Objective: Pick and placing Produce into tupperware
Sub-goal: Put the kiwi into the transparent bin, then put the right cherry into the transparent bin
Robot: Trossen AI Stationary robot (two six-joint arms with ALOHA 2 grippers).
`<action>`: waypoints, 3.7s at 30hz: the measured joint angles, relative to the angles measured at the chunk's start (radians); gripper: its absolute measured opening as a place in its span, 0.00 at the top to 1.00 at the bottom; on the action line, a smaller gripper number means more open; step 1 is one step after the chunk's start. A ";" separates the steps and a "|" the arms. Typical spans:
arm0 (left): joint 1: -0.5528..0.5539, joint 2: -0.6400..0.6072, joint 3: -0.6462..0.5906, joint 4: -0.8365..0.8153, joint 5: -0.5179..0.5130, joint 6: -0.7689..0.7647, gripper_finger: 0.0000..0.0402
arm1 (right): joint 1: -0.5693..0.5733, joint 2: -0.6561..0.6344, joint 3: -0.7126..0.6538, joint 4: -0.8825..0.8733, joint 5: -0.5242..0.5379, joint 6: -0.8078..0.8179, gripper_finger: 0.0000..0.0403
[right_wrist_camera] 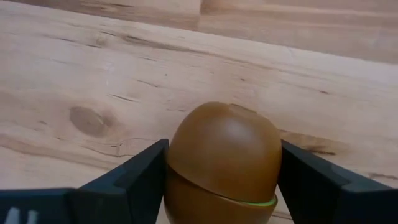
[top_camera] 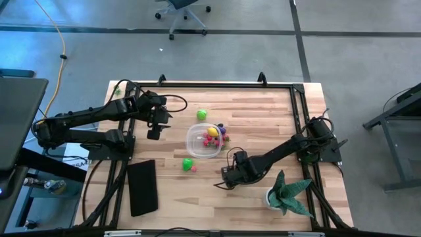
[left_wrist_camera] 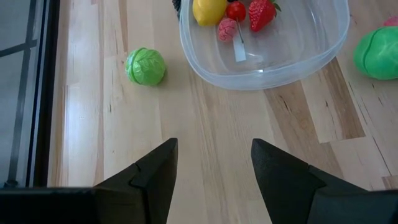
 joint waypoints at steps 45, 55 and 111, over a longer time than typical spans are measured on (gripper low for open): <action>0.000 0.000 0.000 0.004 0.000 0.000 0.52 | -0.477 0.079 0.251 0.397 -0.105 -1.468 0.37; 0.000 0.000 0.000 0.006 0.000 0.000 0.52 | -0.504 0.168 0.253 0.466 -0.224 -1.565 0.37; 0.000 0.000 0.000 0.009 0.000 0.000 0.52 | -0.176 -0.149 0.285 -0.614 0.089 -0.472 0.24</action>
